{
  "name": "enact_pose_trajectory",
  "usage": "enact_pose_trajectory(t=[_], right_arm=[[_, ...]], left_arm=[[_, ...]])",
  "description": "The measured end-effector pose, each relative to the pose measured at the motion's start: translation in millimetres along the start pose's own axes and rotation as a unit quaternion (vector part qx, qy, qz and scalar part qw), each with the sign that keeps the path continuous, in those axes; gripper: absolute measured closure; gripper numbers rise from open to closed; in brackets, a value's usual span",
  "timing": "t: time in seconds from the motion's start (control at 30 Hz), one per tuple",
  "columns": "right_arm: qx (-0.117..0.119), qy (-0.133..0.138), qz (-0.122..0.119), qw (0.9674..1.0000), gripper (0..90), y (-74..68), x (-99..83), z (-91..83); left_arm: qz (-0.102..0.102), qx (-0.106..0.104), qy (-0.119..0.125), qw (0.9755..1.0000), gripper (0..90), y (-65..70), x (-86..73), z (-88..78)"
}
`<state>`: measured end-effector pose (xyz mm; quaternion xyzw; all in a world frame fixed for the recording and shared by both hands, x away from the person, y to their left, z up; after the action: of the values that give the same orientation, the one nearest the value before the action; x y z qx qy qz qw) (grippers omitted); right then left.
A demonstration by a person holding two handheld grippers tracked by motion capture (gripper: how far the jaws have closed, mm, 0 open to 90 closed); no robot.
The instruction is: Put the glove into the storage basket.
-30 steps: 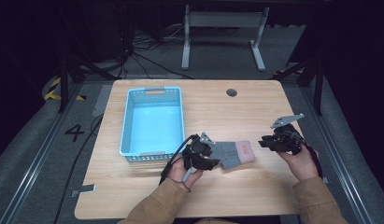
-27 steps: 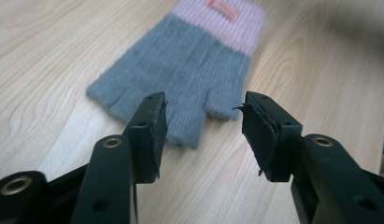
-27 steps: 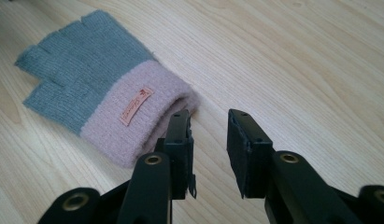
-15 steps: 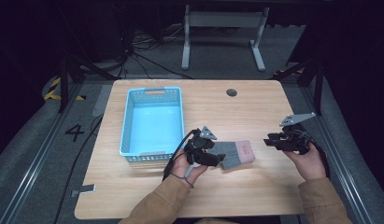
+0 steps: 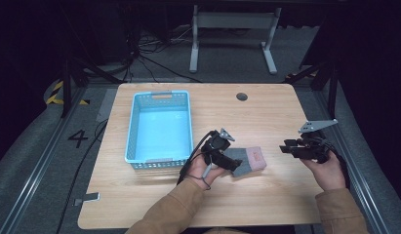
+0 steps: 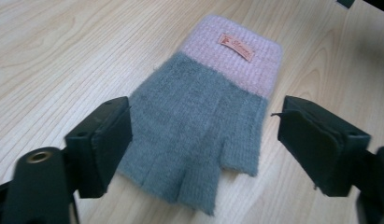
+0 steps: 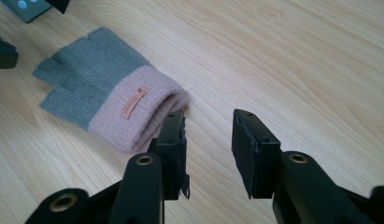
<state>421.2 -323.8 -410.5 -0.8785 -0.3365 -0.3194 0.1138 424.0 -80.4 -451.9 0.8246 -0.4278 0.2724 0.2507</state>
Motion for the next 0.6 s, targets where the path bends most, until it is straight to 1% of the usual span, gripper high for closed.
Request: enact_pose_trajectory(t=[0.1,0.2,0.23,0.33,0.4,0.43,0.5,0.6], right_arm=[[-0.001,-0.002,0.005,1.0000,64.5,1.5,-3.2,-1.7],[-0.001,-0.002,0.006,1.0000,64.3,2.0,-4.3,-1.6],[-0.001,-0.003,0.006,1.0000,64.2,2.1,-4.8,-1.7],[0.001,-0.003,0.008,1.0000,63.8,2.5,-5.7,-1.4],[0.003,-0.003,0.009,1.0000,63.2,2.1,-5.7,-1.3],[0.004,-0.003,0.008,1.0000,63.0,1.7,-5.5,-1.2],[0.005,-0.002,0.007,1.0000,62.9,0.9,-5.1,-1.0],[0.006,-0.005,0.008,0.9999,62.4,0.3,-5.2,0.1]], left_arm=[[0.003,0.006,-0.002,1.0000,12.1,-1.4,2.6,7.4],[0.004,0.004,-0.005,1.0000,12.2,-3.1,3.7,13.3],[0.003,0.004,-0.011,0.9999,12.4,-4.3,3.5,16.6],[0.002,0.005,-0.017,0.9998,13.0,-6.6,2.6,23.8],[0.008,0.006,-0.022,0.9997,13.1,-7.4,0.9,29.1],[0.017,0.016,-0.031,0.9992,13.1,-8.3,-0.8,31.9],[0.025,0.025,-0.034,0.9988,11.5,-9.2,-2.7,36.2],[0.026,0.022,-0.041,0.9986,9.1,-9.4,-4.7,40.3]])
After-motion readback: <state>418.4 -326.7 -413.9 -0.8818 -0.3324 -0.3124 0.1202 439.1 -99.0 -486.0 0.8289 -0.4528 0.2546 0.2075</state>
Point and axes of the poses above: each handheld gripper's, and its own axes: z roughly forward along the jaws, x roughly out of its top, y roughly to its right, the point moved 6 cm from there along z, roughly forward along the jaws, and after that the axes turned 2 degrees about -y, right-handed, at the moved point
